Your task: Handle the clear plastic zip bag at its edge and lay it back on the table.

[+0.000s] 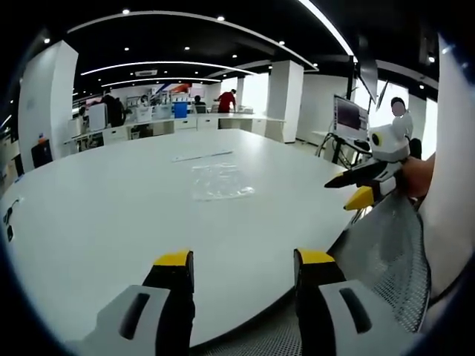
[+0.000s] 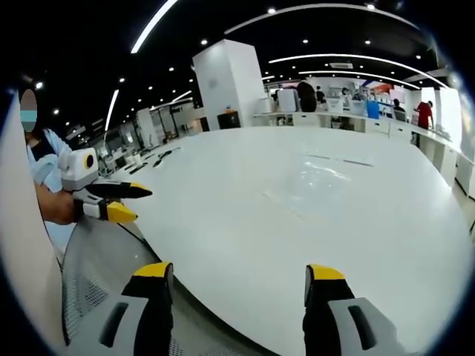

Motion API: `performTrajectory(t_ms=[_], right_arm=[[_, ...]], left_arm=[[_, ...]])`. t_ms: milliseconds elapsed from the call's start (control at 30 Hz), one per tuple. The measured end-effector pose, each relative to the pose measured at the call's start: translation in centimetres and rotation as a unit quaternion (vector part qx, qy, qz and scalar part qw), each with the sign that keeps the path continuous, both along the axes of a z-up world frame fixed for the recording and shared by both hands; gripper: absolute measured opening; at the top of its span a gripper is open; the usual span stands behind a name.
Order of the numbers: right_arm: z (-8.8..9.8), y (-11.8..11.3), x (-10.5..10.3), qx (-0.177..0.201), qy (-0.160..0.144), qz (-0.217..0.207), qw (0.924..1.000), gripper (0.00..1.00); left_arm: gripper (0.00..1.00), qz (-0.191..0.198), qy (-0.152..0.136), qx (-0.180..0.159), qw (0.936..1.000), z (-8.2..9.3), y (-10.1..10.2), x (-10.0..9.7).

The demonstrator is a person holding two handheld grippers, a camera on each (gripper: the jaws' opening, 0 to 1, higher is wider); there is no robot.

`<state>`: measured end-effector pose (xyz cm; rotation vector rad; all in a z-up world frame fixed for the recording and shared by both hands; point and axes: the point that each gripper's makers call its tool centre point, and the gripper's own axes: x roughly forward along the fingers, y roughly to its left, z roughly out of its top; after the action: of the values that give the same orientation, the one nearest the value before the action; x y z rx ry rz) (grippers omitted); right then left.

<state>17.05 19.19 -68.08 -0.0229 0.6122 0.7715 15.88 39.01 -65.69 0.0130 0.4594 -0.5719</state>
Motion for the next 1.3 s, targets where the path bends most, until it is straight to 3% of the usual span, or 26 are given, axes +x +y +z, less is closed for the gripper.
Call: performTrajectory(t_ms=[333, 533, 667, 1000, 1300], right_arm=[[0.0, 0.0, -0.1, -0.008, 0.001, 0.009, 0.9999, 0.69], [0.3, -0.2, 0.7, -0.027, -0.009, 0.026, 0.9992, 0.61], [0.1, -0.5, 2.4, -0.059, -0.025, 0.044, 0.9970, 0.55], [-1.0, -0.5, 6.8, -0.097, -0.038, 0.073, 0.9919, 0.52], [-2.3, 0.0, 10.6, -0.151, -0.063, 0.117, 0.9795, 0.46]], left_arm=[[0.52, 0.004, -0.001, 0.000, 1.0000, -0.1, 0.2, 0.1], [0.51, 0.006, -0.002, 0.001, 1.0000, 0.1, 0.1, 0.1], [0.51, 0.007, -0.003, 0.003, 1.0000, 0.0, 0.2, 0.1], [0.51, 0.013, -0.006, 0.005, 0.9999, -0.2, 0.7, 0.3], [0.50, 0.017, -0.005, 0.006, 0.9998, -0.2, 0.8, 0.3]])
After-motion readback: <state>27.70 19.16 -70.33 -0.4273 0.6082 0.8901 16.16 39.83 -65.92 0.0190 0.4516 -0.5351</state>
